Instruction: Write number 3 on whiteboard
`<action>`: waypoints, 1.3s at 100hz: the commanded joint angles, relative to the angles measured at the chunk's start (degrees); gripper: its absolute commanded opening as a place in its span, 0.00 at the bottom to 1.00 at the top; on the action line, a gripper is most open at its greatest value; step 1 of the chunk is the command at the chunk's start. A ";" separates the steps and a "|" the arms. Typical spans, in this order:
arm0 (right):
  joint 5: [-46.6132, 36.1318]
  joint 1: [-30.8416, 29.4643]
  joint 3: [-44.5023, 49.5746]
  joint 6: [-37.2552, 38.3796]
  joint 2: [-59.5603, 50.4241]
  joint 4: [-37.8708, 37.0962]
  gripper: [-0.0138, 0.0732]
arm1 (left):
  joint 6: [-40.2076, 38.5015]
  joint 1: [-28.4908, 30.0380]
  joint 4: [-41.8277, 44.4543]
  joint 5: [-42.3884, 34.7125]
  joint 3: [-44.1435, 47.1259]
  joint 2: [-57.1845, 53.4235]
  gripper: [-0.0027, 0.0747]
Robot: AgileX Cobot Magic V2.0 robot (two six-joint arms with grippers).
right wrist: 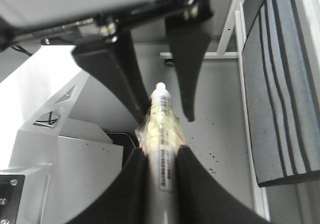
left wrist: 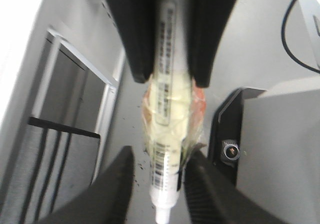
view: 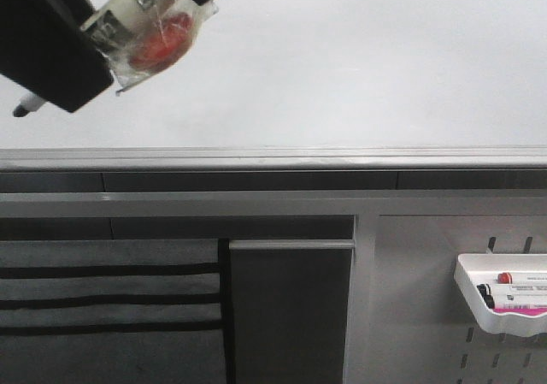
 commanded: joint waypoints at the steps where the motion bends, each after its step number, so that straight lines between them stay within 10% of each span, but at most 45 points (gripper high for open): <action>1: -3.46 0.22 -1.72 3.22 -3.71 -0.48 0.18 | -2.21 0.43 -1.48 -4.30 -1.83 -3.43 0.53; 51: -16.26 -11.14 13.41 42.90 -21.53 -19.09 0.18 | -19.44 22.12 -0.63 -15.50 11.32 -24.68 0.58; 88: -25.74 -14.71 20.66 43.47 -27.30 -14.12 0.18 | -21.51 28.10 -6.03 -25.05 19.96 -29.32 0.58; 130: -9.12 -15.79 -5.70 43.47 -5.63 -16.02 0.18 | -21.51 28.10 -5.46 -25.29 19.96 -29.32 0.58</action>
